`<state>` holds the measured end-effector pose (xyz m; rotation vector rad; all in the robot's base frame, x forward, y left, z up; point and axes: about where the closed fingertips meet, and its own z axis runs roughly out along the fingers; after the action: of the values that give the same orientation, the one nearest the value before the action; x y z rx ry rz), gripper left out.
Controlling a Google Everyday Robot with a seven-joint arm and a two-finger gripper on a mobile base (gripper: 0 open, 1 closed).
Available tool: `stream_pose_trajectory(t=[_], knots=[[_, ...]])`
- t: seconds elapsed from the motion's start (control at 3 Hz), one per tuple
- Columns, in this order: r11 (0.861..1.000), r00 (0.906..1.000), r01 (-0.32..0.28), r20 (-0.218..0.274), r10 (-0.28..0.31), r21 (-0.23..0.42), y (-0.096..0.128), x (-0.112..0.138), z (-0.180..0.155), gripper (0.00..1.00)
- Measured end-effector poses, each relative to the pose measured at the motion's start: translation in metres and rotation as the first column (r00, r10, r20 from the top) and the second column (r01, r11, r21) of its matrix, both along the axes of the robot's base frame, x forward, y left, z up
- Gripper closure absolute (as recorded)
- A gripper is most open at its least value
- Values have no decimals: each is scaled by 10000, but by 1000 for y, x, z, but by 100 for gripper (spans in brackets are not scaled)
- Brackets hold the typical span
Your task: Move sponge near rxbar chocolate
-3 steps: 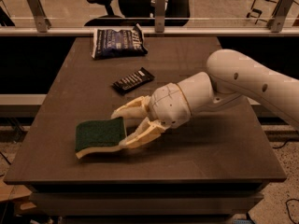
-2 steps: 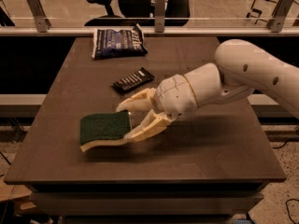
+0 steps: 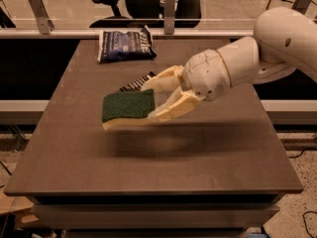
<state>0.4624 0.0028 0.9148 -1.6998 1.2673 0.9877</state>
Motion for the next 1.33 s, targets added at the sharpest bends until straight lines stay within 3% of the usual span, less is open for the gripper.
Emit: stream_pose_trajectory(t=[0.67, 1.33], knots=[[9979, 9979, 640, -54, -640, -66, -31, 41, 23, 100], [9920, 9919, 1227, -375, -1216, 294, -64, 80, 6, 100]])
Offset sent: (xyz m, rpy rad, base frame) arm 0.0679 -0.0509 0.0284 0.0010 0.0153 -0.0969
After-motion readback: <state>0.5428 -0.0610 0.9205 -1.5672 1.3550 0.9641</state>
